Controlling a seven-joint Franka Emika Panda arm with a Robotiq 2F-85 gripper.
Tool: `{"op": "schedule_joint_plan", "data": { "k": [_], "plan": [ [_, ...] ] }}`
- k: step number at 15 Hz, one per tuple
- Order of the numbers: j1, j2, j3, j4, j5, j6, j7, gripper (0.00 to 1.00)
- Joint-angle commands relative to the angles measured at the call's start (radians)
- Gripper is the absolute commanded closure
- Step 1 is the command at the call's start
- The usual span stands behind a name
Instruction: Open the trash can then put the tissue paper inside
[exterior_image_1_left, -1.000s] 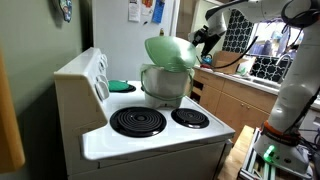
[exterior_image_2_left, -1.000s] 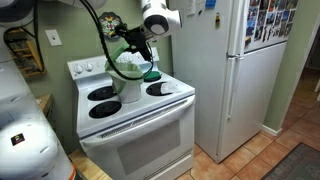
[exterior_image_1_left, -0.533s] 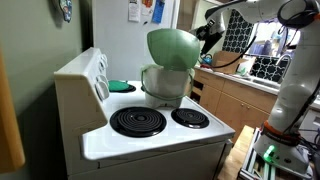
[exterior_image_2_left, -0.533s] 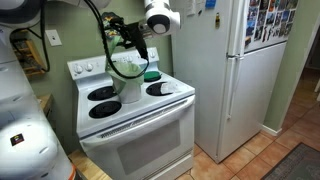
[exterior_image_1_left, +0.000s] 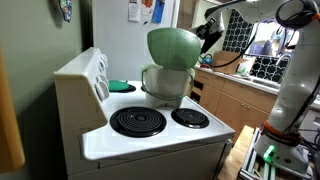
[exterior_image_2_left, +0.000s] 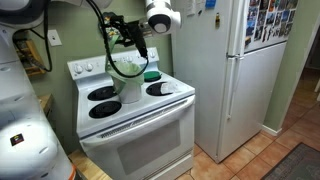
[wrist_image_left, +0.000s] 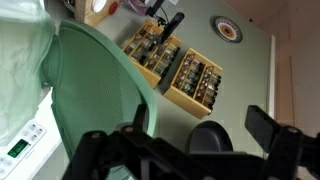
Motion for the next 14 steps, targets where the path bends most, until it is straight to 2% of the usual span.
{"op": "schedule_joint_plan", "data": {
  "k": [1,4,10,14],
  "plan": [
    [-0.014,0.009,0.005,0.034,0.030,-0.061,-0.001,0.00],
    [-0.012,0.017,0.008,0.045,0.025,-0.073,0.019,0.00],
    [-0.012,-0.022,0.003,0.018,-0.005,0.118,0.084,0.00],
    [-0.016,-0.036,0.003,0.010,-0.016,0.202,0.105,0.00]
  ]
}}
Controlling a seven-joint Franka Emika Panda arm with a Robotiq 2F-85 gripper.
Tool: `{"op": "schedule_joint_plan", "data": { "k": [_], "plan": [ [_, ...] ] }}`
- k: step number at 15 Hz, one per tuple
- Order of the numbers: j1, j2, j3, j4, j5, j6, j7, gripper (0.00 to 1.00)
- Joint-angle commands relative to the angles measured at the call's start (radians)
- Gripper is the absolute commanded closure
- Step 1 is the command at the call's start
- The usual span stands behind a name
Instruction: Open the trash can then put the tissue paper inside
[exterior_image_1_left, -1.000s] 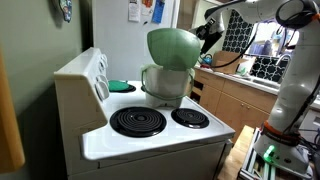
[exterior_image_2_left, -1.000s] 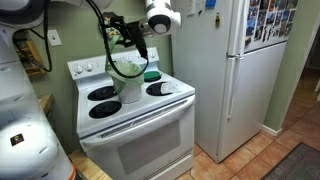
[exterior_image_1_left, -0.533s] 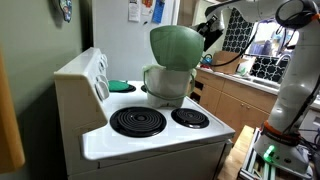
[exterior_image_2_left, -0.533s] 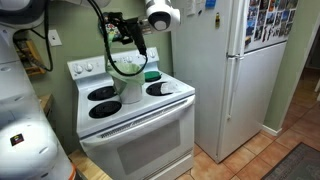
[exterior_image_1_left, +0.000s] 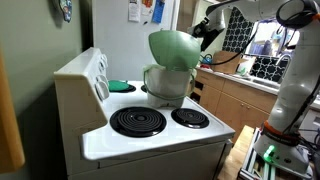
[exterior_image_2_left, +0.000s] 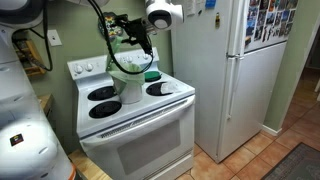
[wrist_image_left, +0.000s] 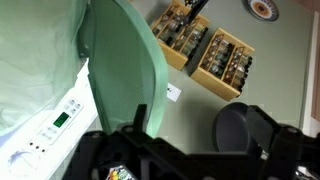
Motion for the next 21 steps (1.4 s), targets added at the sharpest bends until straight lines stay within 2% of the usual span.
{"op": "schedule_joint_plan", "data": {
  "k": [1,6,13,16,17,21],
  "plan": [
    [-0.010,-0.032,0.003,-0.019,-0.026,0.070,0.039,0.00],
    [-0.006,-0.023,0.010,-0.012,-0.037,0.061,0.076,0.00],
    [0.002,0.008,0.029,0.024,-0.022,-0.184,0.066,0.00],
    [0.007,0.022,0.041,0.035,-0.018,-0.255,0.066,0.00],
    [0.025,0.007,0.065,-0.004,-0.008,-0.206,0.051,0.00],
    [0.041,0.016,0.097,-0.007,0.013,-0.210,0.014,0.00]
  ]
}}
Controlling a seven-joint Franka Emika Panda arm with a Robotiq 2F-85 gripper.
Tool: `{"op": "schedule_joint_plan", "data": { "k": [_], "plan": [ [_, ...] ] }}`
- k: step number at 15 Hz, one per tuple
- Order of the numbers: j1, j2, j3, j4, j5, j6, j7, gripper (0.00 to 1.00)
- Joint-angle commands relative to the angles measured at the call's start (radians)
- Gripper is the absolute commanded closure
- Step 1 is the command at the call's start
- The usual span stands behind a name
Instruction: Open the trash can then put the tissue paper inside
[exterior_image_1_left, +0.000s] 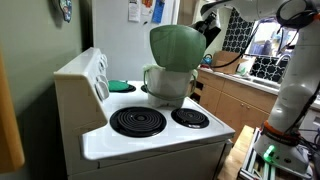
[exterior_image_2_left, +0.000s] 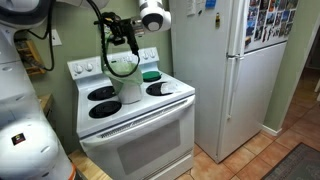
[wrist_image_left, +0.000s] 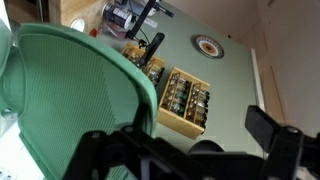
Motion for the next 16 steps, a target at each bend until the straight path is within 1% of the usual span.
{"op": "schedule_joint_plan", "data": {
  "k": [1,3,10,16],
  "plan": [
    [0.016,0.007,0.024,-0.010,0.016,0.000,-0.029,0.00],
    [0.014,0.007,0.026,-0.008,0.018,0.000,-0.037,0.00],
    [-0.015,-0.024,0.001,-0.026,0.038,0.000,-0.085,0.00],
    [-0.018,-0.046,-0.008,-0.041,0.055,0.000,-0.141,0.00]
  ]
}}
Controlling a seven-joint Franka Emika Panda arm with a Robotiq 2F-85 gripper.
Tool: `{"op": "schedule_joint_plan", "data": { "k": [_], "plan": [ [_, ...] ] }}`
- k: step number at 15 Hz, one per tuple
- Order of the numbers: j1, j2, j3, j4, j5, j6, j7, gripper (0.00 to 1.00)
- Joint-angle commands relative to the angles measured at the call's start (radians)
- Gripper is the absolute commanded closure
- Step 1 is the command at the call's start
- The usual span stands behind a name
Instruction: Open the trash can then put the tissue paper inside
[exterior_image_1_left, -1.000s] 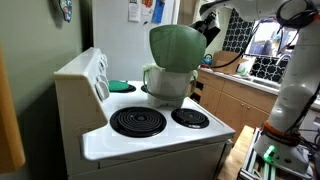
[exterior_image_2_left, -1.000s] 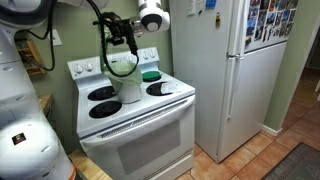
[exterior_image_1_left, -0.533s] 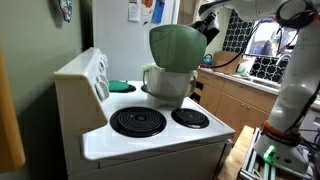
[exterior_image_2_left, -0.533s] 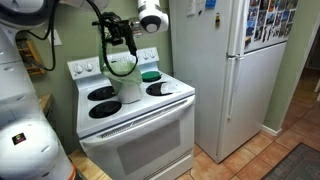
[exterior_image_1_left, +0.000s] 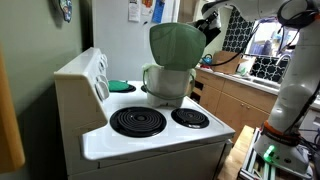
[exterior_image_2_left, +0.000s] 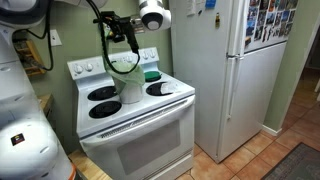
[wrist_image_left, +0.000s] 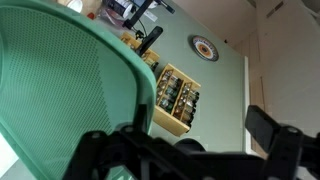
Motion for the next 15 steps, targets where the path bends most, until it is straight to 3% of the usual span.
{"op": "schedule_joint_plan", "data": {
  "k": [1,10,15],
  "plan": [
    [-0.011,-0.036,-0.015,-0.035,0.023,0.000,-0.020,0.00],
    [-0.059,-0.077,-0.088,-0.030,-0.016,0.207,0.108,0.00],
    [-0.059,-0.090,-0.087,-0.040,-0.117,0.488,0.123,0.00]
  ]
}}
